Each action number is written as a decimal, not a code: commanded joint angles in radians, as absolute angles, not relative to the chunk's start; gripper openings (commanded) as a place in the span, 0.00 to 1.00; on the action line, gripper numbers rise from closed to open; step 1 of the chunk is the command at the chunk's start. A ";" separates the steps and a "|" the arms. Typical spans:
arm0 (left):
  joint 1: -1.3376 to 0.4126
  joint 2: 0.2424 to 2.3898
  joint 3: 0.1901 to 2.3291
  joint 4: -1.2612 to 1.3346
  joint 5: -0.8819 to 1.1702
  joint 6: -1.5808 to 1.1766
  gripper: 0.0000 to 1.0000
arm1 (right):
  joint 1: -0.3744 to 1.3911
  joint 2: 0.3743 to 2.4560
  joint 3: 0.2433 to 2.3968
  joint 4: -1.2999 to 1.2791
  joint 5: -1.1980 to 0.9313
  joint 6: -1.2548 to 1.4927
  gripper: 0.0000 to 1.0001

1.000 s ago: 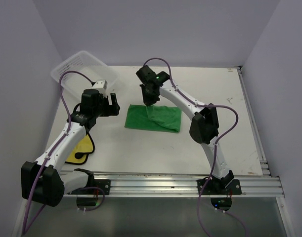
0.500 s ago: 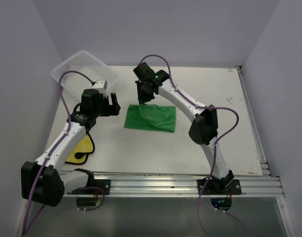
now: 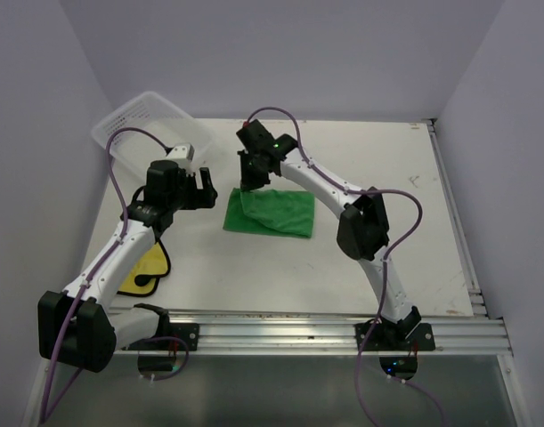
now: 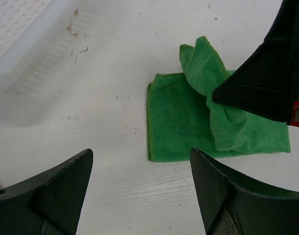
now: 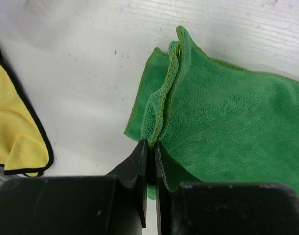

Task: Roll the towels
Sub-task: Fold the towel

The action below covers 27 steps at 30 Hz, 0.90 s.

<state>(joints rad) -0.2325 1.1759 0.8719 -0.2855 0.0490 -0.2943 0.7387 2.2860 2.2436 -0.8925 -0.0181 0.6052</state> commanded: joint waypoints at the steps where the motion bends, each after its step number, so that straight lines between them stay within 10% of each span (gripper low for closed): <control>1: -0.241 1.157 0.870 -0.241 0.061 -0.281 0.84 | 0.752 2.316 2.209 -0.813 -0.075 0.624 0.03; 10: -0.245 1.157 0.870 -0.239 0.067 -0.281 0.85 | 0.769 2.359 2.177 -0.707 -0.123 0.614 0.13; 17: -0.245 1.152 0.870 -0.242 0.060 -0.281 0.85 | 0.784 2.376 2.174 -0.640 -0.189 0.655 0.41; 27: -0.245 1.129 0.867 -0.242 0.028 -0.278 0.85 | 0.775 2.264 2.106 -0.650 -0.163 0.649 0.44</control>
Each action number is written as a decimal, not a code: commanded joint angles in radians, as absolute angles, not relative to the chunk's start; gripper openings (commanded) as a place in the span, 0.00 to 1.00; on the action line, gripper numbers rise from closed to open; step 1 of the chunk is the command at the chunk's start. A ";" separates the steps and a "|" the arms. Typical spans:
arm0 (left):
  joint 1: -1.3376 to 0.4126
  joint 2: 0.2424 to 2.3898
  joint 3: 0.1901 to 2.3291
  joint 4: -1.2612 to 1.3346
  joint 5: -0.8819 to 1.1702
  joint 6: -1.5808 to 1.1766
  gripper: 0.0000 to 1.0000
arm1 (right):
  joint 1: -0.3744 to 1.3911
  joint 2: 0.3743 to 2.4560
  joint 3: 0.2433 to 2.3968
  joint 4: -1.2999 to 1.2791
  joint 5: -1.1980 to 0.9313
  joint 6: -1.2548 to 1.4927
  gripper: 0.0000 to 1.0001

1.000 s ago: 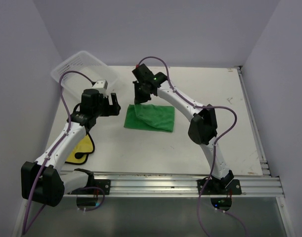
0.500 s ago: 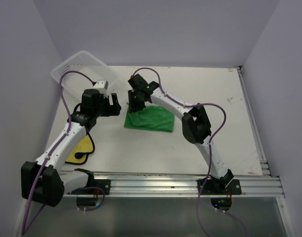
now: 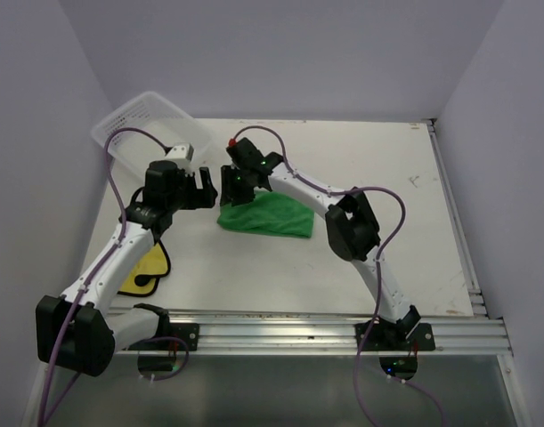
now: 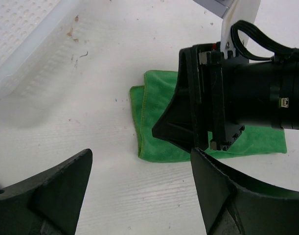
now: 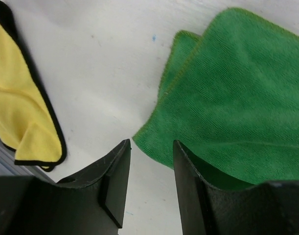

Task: Roll the towels
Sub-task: Fold the towel

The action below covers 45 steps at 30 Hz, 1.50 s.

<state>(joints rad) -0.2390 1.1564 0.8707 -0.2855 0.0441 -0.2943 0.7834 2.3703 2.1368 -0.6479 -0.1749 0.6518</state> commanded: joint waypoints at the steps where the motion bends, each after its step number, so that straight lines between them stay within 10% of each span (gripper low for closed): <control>1: -0.245 1.129 0.867 -0.242 0.026 -0.278 0.85 | 0.761 2.243 2.055 -0.652 -0.146 0.641 0.44; 19: -0.267 1.242 0.885 -0.218 0.074 -0.311 0.85 | 0.508 1.612 1.174 -0.509 -0.052 0.606 0.51; 45: -0.285 1.448 1.017 -0.193 0.031 -0.362 0.86 | 0.462 1.763 1.029 -0.341 -0.136 0.641 0.42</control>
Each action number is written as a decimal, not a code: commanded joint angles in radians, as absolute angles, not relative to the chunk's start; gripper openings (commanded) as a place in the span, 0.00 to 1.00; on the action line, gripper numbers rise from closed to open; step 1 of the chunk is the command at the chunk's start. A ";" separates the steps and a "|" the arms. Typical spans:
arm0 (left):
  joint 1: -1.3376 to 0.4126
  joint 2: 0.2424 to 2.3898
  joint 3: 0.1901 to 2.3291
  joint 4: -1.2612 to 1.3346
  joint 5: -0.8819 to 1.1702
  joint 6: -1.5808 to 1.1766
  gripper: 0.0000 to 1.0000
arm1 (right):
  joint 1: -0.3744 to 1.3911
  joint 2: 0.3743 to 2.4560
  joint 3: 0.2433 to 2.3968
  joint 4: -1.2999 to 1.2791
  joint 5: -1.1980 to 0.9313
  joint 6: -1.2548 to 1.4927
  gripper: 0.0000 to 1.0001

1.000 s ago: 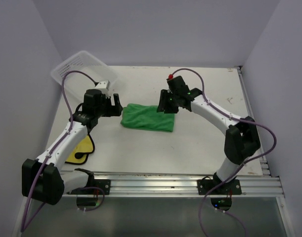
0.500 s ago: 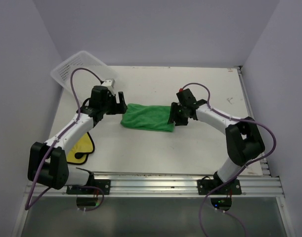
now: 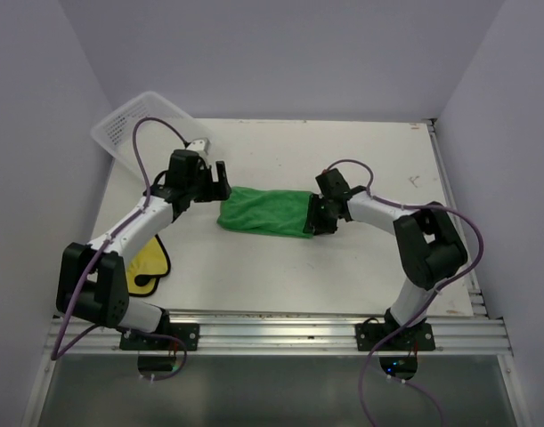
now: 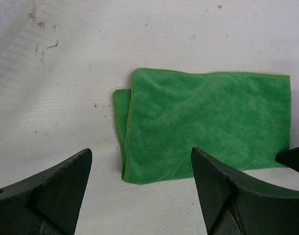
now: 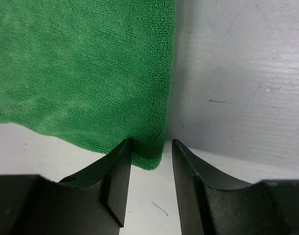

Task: Roll the towels
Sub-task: Fold the towel

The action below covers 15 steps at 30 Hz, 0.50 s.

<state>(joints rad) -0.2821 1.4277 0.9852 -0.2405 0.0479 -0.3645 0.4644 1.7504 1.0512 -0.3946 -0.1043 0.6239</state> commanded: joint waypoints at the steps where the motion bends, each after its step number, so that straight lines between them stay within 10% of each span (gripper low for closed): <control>1: -0.285 1.457 1.020 -0.192 0.029 -0.362 0.86 | 0.460 1.763 1.013 -0.330 -0.143 0.643 0.40; 15: -0.290 1.557 1.063 -0.158 0.051 -0.382 0.86 | 0.462 1.668 0.868 -0.351 -0.124 0.588 0.00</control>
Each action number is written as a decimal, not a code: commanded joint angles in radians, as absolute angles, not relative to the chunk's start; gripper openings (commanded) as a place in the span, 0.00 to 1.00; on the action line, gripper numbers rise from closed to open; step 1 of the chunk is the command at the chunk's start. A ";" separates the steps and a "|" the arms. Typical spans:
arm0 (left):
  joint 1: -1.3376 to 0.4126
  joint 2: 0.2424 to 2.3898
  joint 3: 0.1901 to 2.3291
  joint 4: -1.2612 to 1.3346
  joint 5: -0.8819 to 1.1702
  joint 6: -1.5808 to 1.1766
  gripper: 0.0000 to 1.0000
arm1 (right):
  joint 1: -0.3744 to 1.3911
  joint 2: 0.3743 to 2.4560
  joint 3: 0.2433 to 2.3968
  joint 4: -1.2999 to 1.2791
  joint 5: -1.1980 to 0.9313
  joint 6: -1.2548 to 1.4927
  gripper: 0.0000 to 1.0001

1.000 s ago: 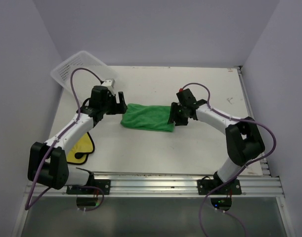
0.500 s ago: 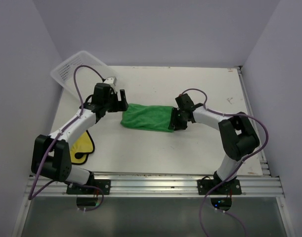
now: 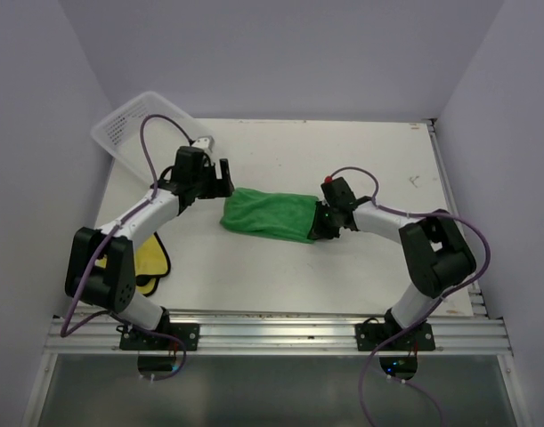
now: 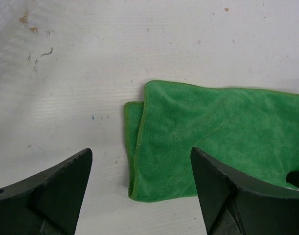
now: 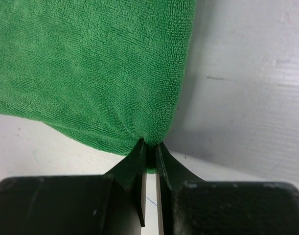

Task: Roll the towels
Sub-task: Fold the towel

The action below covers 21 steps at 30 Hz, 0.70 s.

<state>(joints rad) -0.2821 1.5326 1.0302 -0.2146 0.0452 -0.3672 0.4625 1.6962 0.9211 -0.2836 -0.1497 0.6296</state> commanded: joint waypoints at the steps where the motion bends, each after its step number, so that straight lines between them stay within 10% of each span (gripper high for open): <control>1: -0.290 1.563 1.060 -0.153 0.055 -0.383 0.85 | 0.462 1.651 0.845 -0.353 -0.123 0.581 0.00; 21: -0.351 1.801 1.060 0.081 0.176 -0.370 0.69 | 0.457 1.575 0.752 -0.410 -0.115 0.500 0.00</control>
<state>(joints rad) -0.3420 1.7733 1.0039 0.0292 0.1646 -0.3820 0.4625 1.5692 0.7868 -0.2863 -0.1505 0.5495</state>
